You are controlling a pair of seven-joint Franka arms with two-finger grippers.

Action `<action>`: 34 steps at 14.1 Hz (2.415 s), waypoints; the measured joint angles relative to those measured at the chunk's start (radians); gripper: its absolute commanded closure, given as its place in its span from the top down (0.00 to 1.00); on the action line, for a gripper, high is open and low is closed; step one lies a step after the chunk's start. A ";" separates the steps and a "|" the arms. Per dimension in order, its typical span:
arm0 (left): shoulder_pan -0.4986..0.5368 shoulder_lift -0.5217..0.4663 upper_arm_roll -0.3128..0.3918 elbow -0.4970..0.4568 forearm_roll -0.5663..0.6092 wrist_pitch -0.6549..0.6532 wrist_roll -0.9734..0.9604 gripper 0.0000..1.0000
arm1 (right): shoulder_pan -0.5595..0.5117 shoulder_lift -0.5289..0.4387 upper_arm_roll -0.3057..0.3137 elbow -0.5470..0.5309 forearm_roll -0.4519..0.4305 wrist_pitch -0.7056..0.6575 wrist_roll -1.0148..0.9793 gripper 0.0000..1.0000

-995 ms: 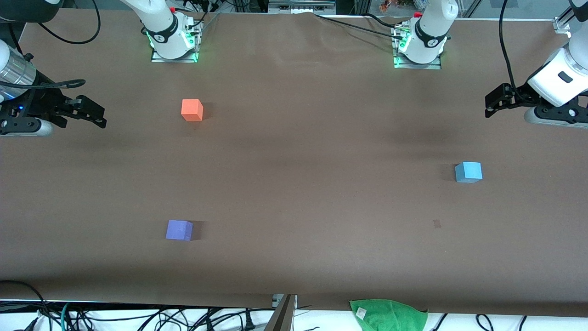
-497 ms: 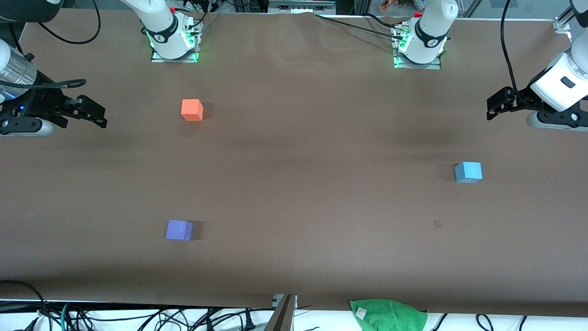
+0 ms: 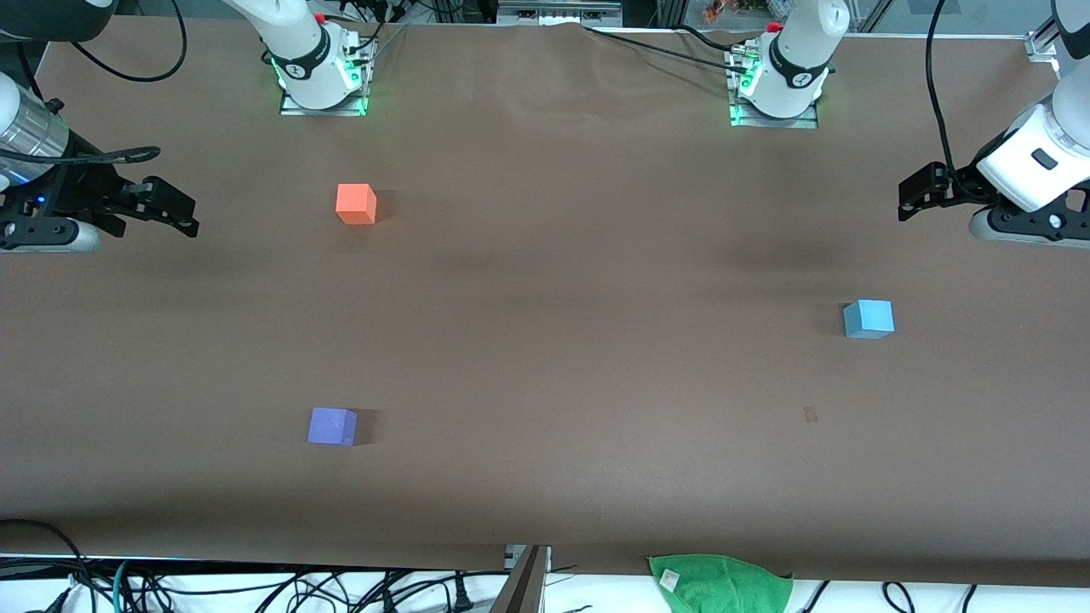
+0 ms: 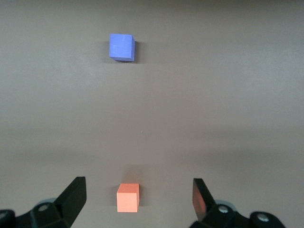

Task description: Place blue block between orange and purple blocks

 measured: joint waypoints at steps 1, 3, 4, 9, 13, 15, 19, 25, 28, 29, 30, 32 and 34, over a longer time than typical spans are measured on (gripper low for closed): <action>0.000 0.005 0.000 0.000 0.000 -0.001 0.000 1.00 | 0.000 0.000 0.000 0.000 0.000 0.000 0.000 0.99; 0.000 0.023 0.001 0.000 0.000 -0.001 -0.001 1.00 | 0.000 0.000 0.000 0.000 0.000 0.000 0.000 0.99; 0.001 0.030 0.002 0.000 0.000 -0.001 -0.001 1.00 | 0.000 0.000 0.001 0.000 0.000 0.000 0.000 0.99; 0.001 0.037 0.002 0.015 0.000 -0.001 -0.001 1.00 | 0.000 0.000 0.002 0.000 0.000 0.000 0.000 0.99; 0.002 0.043 0.002 0.022 0.000 -0.001 -0.001 1.00 | 0.000 0.000 0.002 0.000 0.000 0.000 0.001 0.99; 0.003 0.051 0.002 0.029 0.000 -0.001 -0.001 1.00 | 0.000 0.000 0.002 0.000 0.000 0.000 0.001 0.99; 0.008 0.058 0.003 0.035 0.000 -0.001 -0.001 1.00 | 0.000 0.000 0.002 0.000 0.000 0.000 0.001 0.99; 0.077 0.106 0.007 0.034 0.000 0.005 0.003 1.00 | 0.000 0.000 0.003 0.000 0.000 0.000 0.001 0.99; 0.158 0.207 0.010 0.008 0.000 0.092 0.071 1.00 | 0.000 0.000 0.003 0.000 0.000 0.001 0.001 0.99; 0.179 0.248 0.010 -0.006 0.000 0.139 0.092 1.00 | 0.000 0.000 0.003 0.000 0.000 0.001 0.001 0.99; 0.195 0.284 0.010 -0.028 0.000 0.203 0.103 1.00 | 0.000 0.000 0.003 0.000 0.000 0.001 0.001 0.99; 0.216 0.332 0.010 -0.103 0.000 0.354 0.116 1.00 | 0.000 0.000 0.003 0.000 0.000 0.001 0.001 0.99; 0.221 0.346 0.009 -0.216 0.000 0.533 0.118 1.00 | 0.000 0.000 0.003 0.000 0.000 0.001 0.001 0.99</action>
